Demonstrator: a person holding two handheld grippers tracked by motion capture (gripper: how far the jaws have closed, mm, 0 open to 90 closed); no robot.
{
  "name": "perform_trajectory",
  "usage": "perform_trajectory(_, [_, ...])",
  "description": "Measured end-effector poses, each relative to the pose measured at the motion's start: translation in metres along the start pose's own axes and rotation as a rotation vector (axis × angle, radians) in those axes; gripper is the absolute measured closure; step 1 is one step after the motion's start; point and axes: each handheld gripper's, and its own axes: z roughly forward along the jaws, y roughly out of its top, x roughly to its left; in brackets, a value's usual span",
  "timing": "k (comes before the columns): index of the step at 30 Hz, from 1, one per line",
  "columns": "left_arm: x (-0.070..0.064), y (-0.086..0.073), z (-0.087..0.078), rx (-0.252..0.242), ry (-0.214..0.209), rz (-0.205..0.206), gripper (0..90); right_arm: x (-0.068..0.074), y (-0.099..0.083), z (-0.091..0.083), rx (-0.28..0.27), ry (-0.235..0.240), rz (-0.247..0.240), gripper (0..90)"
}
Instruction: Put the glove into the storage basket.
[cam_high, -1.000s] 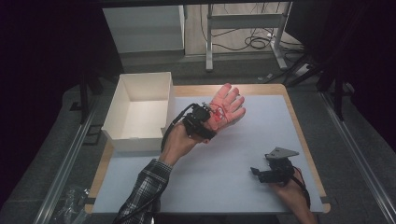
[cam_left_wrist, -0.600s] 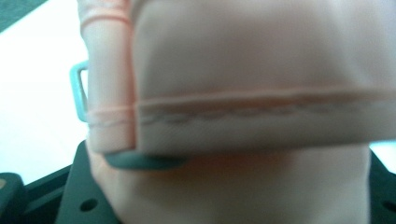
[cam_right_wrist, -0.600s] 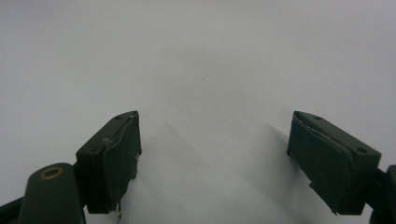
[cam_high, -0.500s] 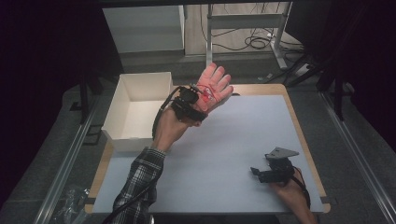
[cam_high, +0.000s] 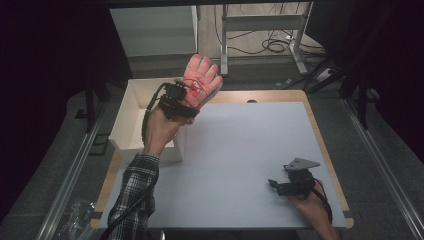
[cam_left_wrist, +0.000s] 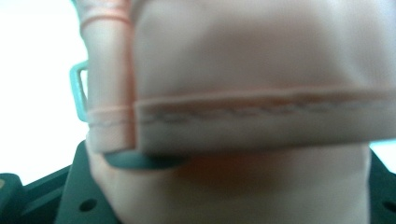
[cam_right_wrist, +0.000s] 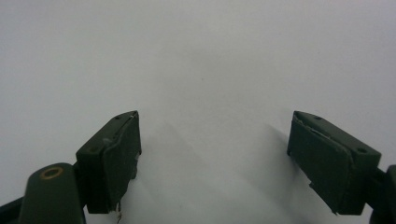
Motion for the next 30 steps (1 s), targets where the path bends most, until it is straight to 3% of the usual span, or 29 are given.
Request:
perform_trajectory(8, [0.032, -0.010, -0.011, -0.005, 0.065, -0.081, 38.4, 0.000, 0.000, 0.000, 0.000, 0.000, 0.001, 17.8])
perform_trajectory(16, [0.061, -0.026, -0.011, -0.008, 0.119, -0.182, 37.8, 0.000, 0.000, 0.000, 0.000, 0.000, 0.000, 17.8])
perform_trajectory(23, [0.079, -0.042, 0.004, 0.015, 0.150, -0.239, 37.1, 0.000, 0.000, 0.000, 0.000, 0.000, -0.001, 17.8])
perform_trajectory(30, [0.087, -0.054, 0.029, 0.051, 0.165, -0.276, 36.8, 0.000, 0.000, 0.000, 0.000, -0.001, -0.001, 17.8])
